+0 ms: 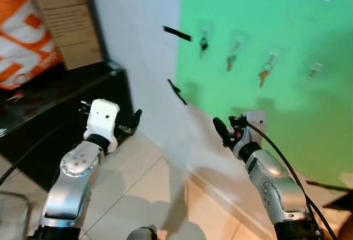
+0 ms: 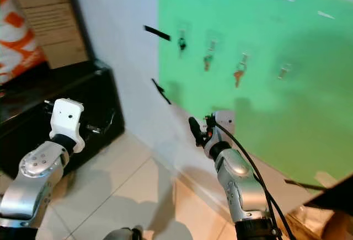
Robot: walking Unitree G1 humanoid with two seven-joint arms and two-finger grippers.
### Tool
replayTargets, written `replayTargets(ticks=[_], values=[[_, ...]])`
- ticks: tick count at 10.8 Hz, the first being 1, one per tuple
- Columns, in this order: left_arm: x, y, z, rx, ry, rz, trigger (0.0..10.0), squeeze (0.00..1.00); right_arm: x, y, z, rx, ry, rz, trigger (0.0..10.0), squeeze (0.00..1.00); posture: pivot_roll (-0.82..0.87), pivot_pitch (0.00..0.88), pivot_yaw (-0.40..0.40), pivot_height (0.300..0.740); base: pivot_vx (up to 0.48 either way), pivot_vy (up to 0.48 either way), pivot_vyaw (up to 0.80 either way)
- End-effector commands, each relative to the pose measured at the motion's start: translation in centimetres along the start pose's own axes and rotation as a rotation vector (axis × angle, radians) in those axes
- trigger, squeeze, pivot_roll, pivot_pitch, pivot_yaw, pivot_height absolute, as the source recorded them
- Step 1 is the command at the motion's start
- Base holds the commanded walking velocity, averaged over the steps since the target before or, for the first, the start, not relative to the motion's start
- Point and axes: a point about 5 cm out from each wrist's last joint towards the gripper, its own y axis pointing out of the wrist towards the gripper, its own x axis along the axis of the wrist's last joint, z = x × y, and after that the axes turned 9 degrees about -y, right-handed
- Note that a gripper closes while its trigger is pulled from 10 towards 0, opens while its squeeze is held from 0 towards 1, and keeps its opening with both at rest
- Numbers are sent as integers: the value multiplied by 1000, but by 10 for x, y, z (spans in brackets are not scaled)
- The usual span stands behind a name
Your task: Hang keys on a hook
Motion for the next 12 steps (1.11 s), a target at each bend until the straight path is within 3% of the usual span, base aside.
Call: replayTargets(ticks=[1, 12], values=[[-3, -1, 3, 29, -14, -5, 10000, 0, -2, 0, -1, -1, -18, 13, 10000, 1000, -26, 0, 0, 740, 307, 0, 775], [-8, -5, 8, 73, -3, -4, 10000, 0, -3, 12, 5, 32, -97, 15, 10000, 1000, 14, 0, -42, 740, 324, 0, 775]])
